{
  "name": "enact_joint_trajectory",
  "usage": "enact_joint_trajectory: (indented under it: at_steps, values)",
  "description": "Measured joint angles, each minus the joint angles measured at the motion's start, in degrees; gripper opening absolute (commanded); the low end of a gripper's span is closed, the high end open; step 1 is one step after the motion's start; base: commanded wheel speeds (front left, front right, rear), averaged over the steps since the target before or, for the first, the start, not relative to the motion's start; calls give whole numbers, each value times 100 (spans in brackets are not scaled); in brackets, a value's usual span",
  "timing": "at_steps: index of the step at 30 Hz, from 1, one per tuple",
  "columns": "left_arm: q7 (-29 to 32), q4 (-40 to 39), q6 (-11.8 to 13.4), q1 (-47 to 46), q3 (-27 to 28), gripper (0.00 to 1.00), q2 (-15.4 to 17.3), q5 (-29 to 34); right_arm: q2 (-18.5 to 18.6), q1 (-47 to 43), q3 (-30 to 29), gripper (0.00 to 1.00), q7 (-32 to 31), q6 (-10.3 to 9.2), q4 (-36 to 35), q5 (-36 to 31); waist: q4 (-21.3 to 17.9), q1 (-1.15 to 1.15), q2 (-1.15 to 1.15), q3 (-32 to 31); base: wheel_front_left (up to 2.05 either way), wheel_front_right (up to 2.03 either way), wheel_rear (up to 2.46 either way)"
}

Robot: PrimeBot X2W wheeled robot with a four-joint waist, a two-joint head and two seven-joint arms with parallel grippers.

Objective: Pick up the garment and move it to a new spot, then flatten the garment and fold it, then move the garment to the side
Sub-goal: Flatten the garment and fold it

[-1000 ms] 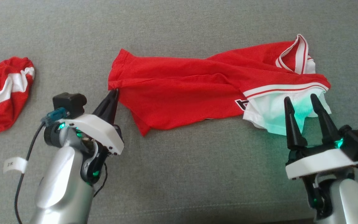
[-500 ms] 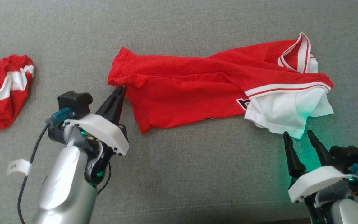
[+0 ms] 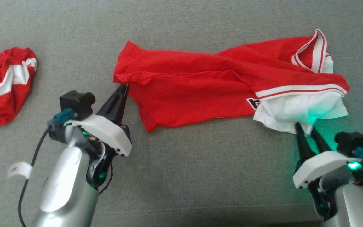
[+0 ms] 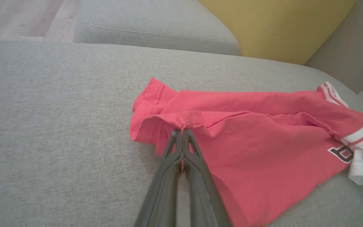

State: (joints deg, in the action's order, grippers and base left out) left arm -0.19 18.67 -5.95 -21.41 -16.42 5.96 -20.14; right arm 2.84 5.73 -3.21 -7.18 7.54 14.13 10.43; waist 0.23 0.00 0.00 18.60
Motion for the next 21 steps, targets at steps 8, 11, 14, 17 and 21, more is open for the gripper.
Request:
enact_joint_trajectory:
  at_steps: [8,11,14,17,21]
  values:
    - [-307,-260,104,27,15,0,120,56,0,-61,-48,0,113,0,-591,60,21,0,0,-98,0,0,0]
    - [-427,-470,165,103,47,0,205,131,73,-56,-118,0,204,0,-1213,115,2,0,0,-196,0,0,0]
    - [-509,-622,211,186,77,0,299,142,166,-48,-225,0,213,0,-1607,145,-6,0,0,-275,0,0,0]
    - [-608,-879,299,251,167,0,437,209,305,-12,-378,0,187,0,-2105,168,-8,0,0,-405,0,0,0]
    - [-644,-1328,353,244,254,0,632,303,500,325,-571,0,36,0,-2553,169,-5,0,0,-589,0,0,0]
